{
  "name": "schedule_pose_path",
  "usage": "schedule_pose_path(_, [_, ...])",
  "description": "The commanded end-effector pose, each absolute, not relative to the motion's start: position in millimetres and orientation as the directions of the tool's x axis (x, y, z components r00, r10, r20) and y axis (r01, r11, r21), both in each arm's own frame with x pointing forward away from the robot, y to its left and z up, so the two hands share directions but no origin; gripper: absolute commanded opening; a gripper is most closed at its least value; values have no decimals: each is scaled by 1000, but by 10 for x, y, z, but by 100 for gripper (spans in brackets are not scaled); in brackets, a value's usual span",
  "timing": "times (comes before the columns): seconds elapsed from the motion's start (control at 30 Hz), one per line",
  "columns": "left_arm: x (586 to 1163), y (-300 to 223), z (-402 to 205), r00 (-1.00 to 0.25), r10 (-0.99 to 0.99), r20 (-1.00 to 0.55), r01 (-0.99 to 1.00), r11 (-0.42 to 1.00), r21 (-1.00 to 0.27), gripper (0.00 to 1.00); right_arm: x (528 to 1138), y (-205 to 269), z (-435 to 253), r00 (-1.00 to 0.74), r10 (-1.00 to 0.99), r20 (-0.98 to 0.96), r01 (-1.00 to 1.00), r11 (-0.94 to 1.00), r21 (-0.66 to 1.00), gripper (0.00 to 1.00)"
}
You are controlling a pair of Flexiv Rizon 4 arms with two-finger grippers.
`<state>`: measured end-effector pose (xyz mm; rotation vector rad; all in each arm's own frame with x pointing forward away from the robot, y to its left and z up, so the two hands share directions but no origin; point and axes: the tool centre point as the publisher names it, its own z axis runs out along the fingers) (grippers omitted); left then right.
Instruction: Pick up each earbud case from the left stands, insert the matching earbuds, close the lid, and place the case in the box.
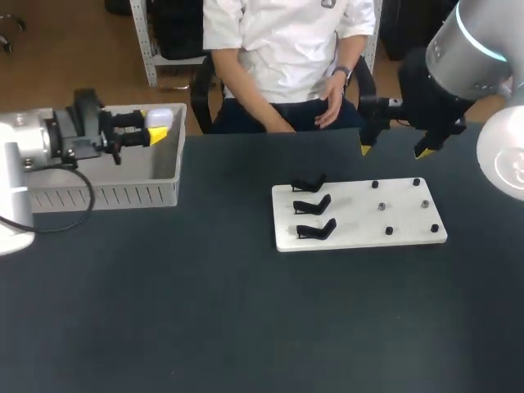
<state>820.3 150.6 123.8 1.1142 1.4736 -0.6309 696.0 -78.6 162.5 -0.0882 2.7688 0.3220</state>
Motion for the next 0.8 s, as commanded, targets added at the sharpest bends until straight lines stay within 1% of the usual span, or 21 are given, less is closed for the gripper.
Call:
schedule_pose_path(0.03, [8133, 1711, 1181, 77, 295, -952, 887, 417, 201, 0, 6870, -799, 1626, -916, -2, -401, -90, 976, 200, 100])
schedule_pose_path(0.17, [8233, 1817, 1036, 38, 307, -951, 884, 433, 175, 0, 6808, -776, 1715, -889, -17, -458, -128, 969, 212, 100])
schedule_pose_path(0.33, [8324, 1928, 837, -4, 315, -949, 876, 459, 149, 0, 6783, -782, 1670, -902, -43, -430, -137, 972, 189, 100])
schedule_pose_path(0.43, [8359, 1914, 727, -32, 351, -936, 893, 430, 131, 0, 6753, -793, 1670, -906, -30, -421, -120, 975, 188, 100])
schedule_pose_path(0.5, [8368, 1950, 611, -74, 345, -936, 887, 452, 96, 4, 6742, -813, 1642, -920, -7, -392, -89, 977, 192, 100])
schedule_pose_path(0.53, [8358, 1959, 589, -74, 340, -938, 884, 457, 96, 15, 6745, -828, 1624, -920, -4, -392, -87, 977, 196, 100])
schedule_pose_path(0.57, [8348, 1962, 576, -80, 337, -938, 880, 465, 92, 28, 6749, -840, 1617, -921, -3, -390, -87, 976, 199, 100])
schedule_pose_path(0.6, [8347, 1963, 572, -74, 330, -941, 879, 468, 95, 36, 6751, -847, 1614, -921, -3, -390, -87, 976, 199, 100])
schedule_pose_path(0.63, [8330, 1959, 590, -72, 330, -941, 878, 469, 97, 86, 6753, -853, 1618, -921, -3, -390, -89, 976, 201, 100])
schedule_pose_path(0.67, [8317, 1954, 618, -66, 333, -941, 879, 466, 103, 100, 6755, -858, 1628, -919, -5, -395, -92, 975, 202, 100])
schedule_pose_path(0.8, [8246, 1927, 805, -33, 346, -938, 879, 456, 137, 100, 6755, -869, 1658, -906, -15, -423, -117, 969, 216, 100])
